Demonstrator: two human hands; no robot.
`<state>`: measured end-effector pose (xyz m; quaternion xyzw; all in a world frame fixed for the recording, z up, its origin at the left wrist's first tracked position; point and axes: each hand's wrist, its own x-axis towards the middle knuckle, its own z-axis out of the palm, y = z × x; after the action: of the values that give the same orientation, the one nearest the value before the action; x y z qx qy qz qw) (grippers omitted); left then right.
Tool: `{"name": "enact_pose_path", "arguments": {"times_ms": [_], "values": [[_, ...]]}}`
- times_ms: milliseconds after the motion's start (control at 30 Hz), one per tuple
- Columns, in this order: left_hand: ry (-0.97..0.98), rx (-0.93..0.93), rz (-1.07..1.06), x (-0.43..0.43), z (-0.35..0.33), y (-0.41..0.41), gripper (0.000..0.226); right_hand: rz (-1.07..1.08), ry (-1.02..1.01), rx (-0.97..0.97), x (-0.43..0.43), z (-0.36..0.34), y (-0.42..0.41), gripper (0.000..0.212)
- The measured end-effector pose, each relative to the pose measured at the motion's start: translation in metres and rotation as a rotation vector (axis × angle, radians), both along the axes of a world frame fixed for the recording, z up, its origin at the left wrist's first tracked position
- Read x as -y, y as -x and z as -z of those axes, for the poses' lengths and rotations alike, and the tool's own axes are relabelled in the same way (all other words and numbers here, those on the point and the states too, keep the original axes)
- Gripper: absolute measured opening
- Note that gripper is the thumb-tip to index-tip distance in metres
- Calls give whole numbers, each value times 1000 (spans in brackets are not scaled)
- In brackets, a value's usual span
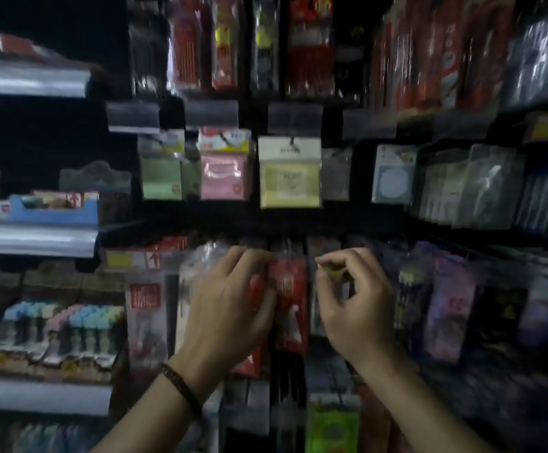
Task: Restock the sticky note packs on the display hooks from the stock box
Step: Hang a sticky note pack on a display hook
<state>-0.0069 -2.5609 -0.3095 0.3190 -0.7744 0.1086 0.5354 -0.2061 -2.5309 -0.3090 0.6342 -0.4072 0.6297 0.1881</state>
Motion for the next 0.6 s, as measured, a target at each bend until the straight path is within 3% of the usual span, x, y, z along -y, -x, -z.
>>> {"name": "enact_pose_path", "arguments": {"times_ms": [100,233,400,500,600], "values": [[-91,68,55,-24,76,1,17,-83,-131,23,-27,67,7,5],[-423,272,49,-36,203,-3,15,-125,-443,151,-50,179,31,16],[-837,514,10,-36,335,-6,18,-31,-912,317,-61,326,75,18],[-980,634,43,-24,390,-2,19,82,-1168,336,-51,404,93,24],[-1119,733,32,-3,438,7,24,108,-1409,322,-32,468,98,15]]}}
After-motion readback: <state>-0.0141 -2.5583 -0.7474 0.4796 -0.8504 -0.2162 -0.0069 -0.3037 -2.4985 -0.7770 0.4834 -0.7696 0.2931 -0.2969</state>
